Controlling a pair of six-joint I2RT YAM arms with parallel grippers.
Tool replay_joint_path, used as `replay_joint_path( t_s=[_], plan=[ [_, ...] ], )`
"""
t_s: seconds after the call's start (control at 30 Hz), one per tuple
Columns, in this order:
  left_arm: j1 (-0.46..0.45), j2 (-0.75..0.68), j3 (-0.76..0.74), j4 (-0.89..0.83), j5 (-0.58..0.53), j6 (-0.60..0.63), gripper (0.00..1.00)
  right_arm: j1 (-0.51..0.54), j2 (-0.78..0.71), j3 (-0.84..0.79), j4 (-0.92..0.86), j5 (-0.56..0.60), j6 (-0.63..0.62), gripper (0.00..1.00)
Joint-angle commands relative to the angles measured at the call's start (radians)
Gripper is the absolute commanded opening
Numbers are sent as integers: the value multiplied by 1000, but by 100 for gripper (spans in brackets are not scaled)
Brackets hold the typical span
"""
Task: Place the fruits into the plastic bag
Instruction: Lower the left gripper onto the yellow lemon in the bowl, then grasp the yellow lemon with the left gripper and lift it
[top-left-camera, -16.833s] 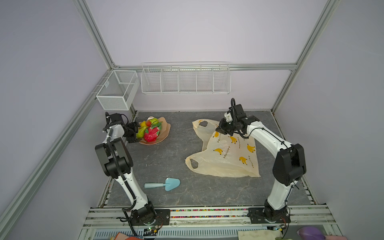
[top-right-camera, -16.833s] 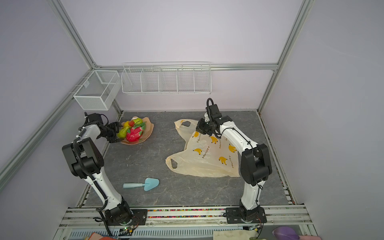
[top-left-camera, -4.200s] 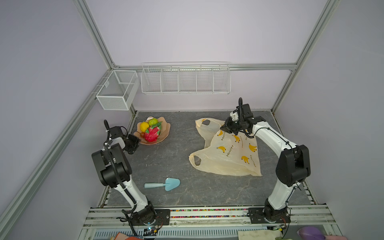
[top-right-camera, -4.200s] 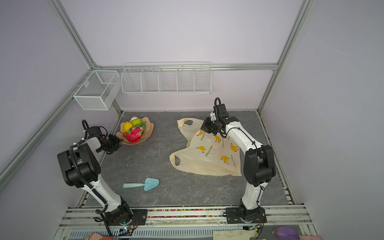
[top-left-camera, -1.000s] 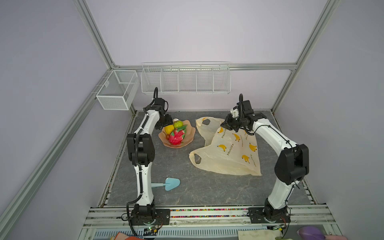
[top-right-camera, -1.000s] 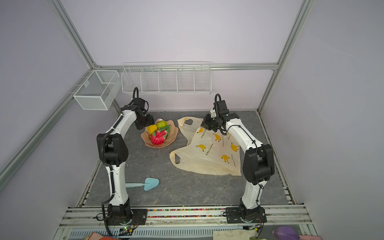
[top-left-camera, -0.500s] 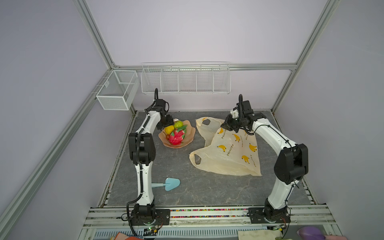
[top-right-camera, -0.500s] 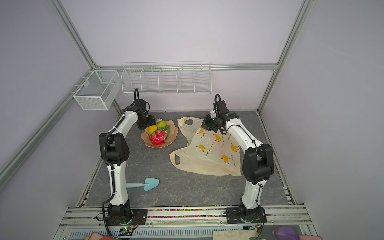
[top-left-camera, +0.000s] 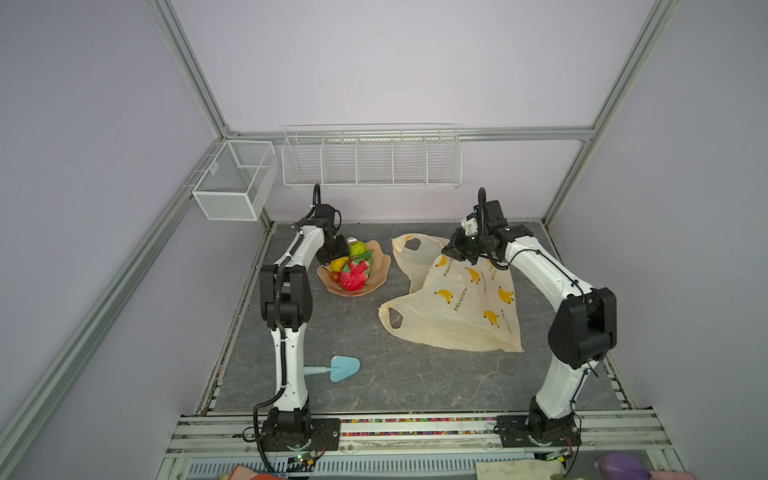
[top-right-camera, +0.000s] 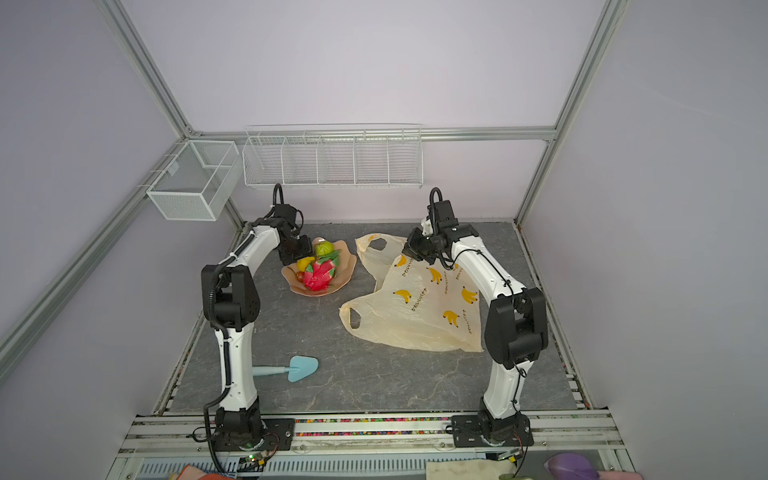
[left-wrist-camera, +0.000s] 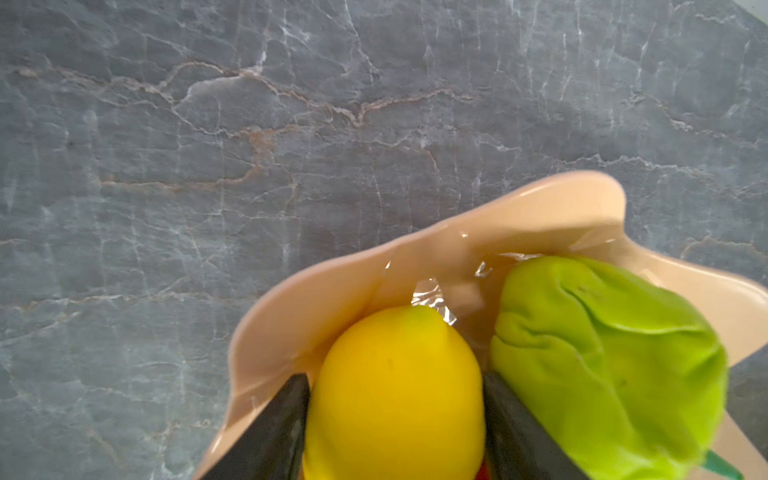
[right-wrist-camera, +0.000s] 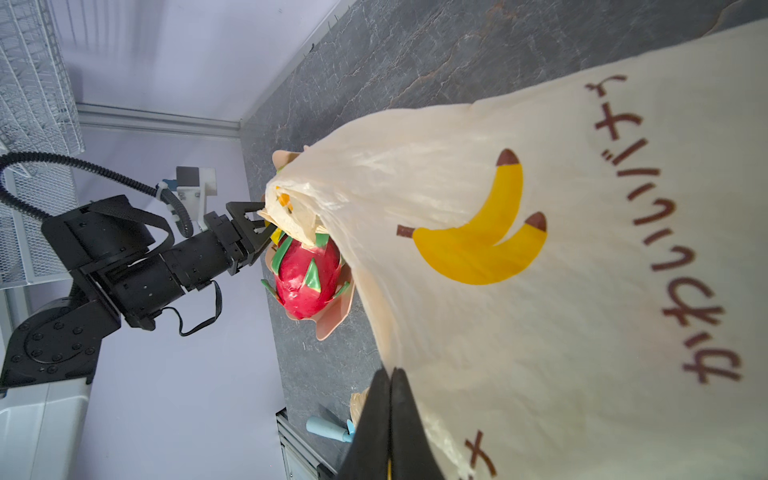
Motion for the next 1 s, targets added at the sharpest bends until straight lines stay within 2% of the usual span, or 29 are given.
replay_joint_path(
  t_s=[0.0, 0.2, 0.3, 0.47, 0.67, 0.77, 0.97],
  plan=[
    [-4, 13, -22, -35, -9, 8, 56, -9, 16, 27, -9, -1, -15, 7],
    [-3, -41, -16, -33, -19, 6, 39, -8, 10, 26, -12, 3, -16, 7],
    [-3, -82, -17, -27, -35, -2, 33, -9, 8, 24, -13, 3, -15, 7],
    [-2, -171, -14, -15, -83, -22, 30, -9, 4, 24, -14, 5, -13, 7],
    [-2, -255, -4, -13, -85, -37, 28, -8, 0, 22, -15, 3, -15, 7],
    [-5, -298, -22, 2, -30, -52, 28, -8, -5, 16, -15, 1, -15, 7],
    [-56, -406, -175, 153, 196, -136, 27, -8, -12, 10, -16, -1, -18, 7]
  ],
)
